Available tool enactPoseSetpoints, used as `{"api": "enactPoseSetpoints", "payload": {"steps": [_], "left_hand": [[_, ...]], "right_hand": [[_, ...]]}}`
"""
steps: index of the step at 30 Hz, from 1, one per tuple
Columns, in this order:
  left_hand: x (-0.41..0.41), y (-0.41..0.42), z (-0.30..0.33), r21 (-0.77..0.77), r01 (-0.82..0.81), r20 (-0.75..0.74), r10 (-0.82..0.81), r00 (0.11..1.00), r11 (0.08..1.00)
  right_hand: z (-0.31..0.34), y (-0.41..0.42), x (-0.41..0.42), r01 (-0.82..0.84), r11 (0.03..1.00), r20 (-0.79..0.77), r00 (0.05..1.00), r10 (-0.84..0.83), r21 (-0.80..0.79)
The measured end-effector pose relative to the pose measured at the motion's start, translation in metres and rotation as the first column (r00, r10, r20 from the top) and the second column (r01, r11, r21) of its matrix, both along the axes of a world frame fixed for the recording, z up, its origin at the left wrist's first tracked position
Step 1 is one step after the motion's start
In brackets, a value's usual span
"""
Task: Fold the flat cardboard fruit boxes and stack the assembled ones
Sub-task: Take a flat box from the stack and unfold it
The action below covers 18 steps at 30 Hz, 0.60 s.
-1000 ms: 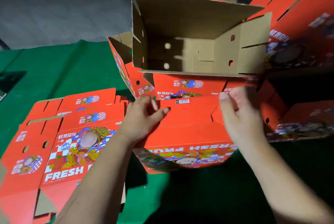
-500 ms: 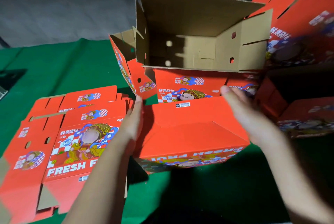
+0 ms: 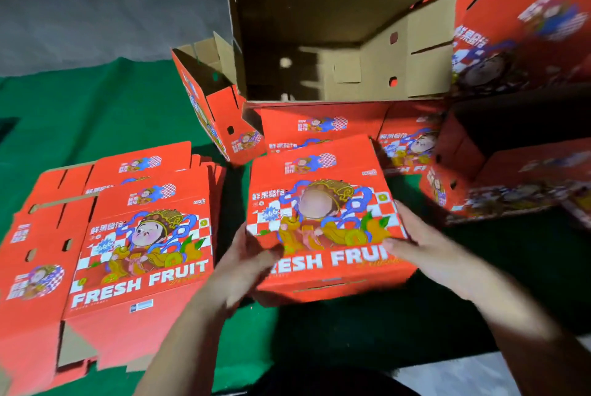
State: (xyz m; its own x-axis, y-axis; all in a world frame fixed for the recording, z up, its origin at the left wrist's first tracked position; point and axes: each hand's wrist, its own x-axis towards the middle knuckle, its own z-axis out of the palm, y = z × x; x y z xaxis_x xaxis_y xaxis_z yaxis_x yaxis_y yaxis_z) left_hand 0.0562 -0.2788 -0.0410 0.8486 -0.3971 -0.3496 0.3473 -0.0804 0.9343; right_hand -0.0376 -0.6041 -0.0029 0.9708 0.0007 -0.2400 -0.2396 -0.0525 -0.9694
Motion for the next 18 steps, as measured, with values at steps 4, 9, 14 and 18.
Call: {"api": "enactPoseSetpoints", "payload": {"steps": [4,9,14,18], "left_hand": [[-0.012,-0.014,-0.019,0.099,-0.155,0.305,0.118,0.945,0.983],[0.001,-0.069,-0.013,0.246,-0.118,0.439,-0.003,0.898,0.962],[0.015,-0.115,0.004,0.193,0.015,0.276,-0.069,0.959,0.981],[0.025,-0.155,0.009,0.078,0.258,0.164,-0.267,0.949,0.963]], "right_hand": [[-0.03,-0.006,-0.016,0.302,0.939,0.093,0.952,-0.29,-0.163],[-0.049,0.002,-0.001,0.661,0.612,0.164,0.726,-0.668,-0.434],[-0.043,0.003,0.018,0.787,0.581,0.092,0.607,-0.79,-0.206],[-0.027,-0.048,0.025,0.826,0.507,0.207,0.556,-0.805,-0.246]]}}
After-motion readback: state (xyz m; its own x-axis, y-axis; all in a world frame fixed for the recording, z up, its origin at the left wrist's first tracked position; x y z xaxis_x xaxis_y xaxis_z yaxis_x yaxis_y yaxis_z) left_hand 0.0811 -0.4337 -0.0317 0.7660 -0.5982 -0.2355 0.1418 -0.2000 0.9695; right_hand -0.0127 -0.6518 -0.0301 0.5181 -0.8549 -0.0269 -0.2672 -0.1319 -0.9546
